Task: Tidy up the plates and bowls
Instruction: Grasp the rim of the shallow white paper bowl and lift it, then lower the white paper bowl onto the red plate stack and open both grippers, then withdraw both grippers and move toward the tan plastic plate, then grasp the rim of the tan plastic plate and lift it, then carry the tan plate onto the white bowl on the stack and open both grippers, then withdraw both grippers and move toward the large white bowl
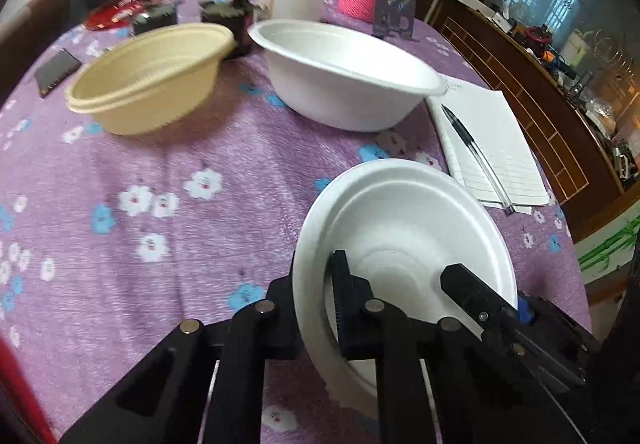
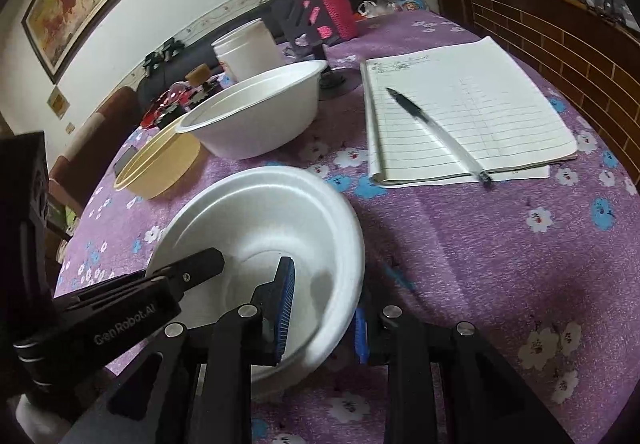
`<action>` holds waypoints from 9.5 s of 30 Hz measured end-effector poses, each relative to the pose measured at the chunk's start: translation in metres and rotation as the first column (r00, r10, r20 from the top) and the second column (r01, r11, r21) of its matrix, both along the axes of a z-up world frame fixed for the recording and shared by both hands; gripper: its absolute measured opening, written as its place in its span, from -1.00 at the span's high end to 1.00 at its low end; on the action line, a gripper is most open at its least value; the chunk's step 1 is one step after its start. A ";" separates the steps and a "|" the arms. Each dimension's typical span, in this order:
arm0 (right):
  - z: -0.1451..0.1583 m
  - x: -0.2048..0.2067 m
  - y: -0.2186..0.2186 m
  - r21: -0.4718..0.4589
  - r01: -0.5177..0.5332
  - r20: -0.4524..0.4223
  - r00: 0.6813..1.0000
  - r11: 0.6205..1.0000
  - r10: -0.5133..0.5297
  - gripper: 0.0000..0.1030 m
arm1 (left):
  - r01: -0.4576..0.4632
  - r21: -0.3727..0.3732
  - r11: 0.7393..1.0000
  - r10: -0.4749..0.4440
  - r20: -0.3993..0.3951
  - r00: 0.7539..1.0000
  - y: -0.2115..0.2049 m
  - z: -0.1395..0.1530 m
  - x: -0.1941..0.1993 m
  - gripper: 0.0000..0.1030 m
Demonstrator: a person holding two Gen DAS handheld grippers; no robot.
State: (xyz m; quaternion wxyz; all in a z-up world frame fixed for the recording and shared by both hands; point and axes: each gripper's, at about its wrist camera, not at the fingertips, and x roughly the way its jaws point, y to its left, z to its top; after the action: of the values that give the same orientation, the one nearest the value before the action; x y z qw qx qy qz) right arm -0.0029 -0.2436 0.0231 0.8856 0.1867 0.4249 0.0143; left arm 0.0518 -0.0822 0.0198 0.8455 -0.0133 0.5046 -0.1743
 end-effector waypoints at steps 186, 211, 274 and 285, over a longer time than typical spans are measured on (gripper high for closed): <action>0.097 -0.044 0.294 -0.017 -0.590 0.162 0.795 0.807 0.585 0.72 | -0.511 -0.165 0.844 0.536 0.230 0.812 0.315 0.109 -0.173 0.71; 0.089 -0.044 0.379 -0.112 -0.623 0.161 0.758 0.774 0.633 0.01 | -0.607 -0.279 0.744 0.663 0.197 0.722 0.401 0.094 -0.203 0.05; 0.046 0.057 -0.010 0.109 0.143 0.112 0.981 0.984 -0.155 -0.23 | -0.168 0.191 0.967 0.109 0.282 0.953 0.124 0.059 -0.147 -0.49; 0.015 0.124 -0.027 0.158 0.211 -0.041 0.977 0.965 -0.207 -0.23 | -0.174 0.187 0.967 0.124 0.252 0.960 0.131 0.051 -0.139 -0.49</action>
State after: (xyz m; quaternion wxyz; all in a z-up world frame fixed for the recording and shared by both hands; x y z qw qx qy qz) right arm 0.1209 -0.2706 0.0381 0.8588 0.3019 0.4112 -0.0471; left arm -0.0870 0.0484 0.0706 0.9074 0.0577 0.4124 -0.0568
